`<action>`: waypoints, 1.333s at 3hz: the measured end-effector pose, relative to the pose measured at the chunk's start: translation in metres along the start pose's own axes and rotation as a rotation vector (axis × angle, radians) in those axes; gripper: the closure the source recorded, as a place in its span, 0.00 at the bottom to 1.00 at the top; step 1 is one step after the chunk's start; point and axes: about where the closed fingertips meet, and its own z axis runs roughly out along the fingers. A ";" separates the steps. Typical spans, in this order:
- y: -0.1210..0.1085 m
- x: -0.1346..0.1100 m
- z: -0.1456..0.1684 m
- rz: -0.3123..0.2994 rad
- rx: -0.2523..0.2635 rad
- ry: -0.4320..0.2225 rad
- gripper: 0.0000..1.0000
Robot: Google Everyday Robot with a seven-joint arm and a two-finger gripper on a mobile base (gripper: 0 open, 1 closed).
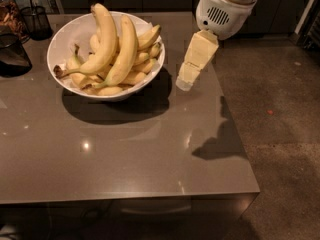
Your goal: Pick banana from white bowl
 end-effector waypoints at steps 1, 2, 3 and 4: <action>0.002 -0.003 0.002 0.040 0.032 -0.006 0.00; 0.004 -0.021 -0.003 0.142 0.077 -0.011 0.00; 0.007 -0.042 -0.002 0.232 0.101 -0.010 0.00; 0.007 -0.044 -0.001 0.253 0.102 -0.014 0.00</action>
Offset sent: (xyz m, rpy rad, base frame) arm 0.0087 0.0392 0.0173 0.0375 -0.0407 -0.3727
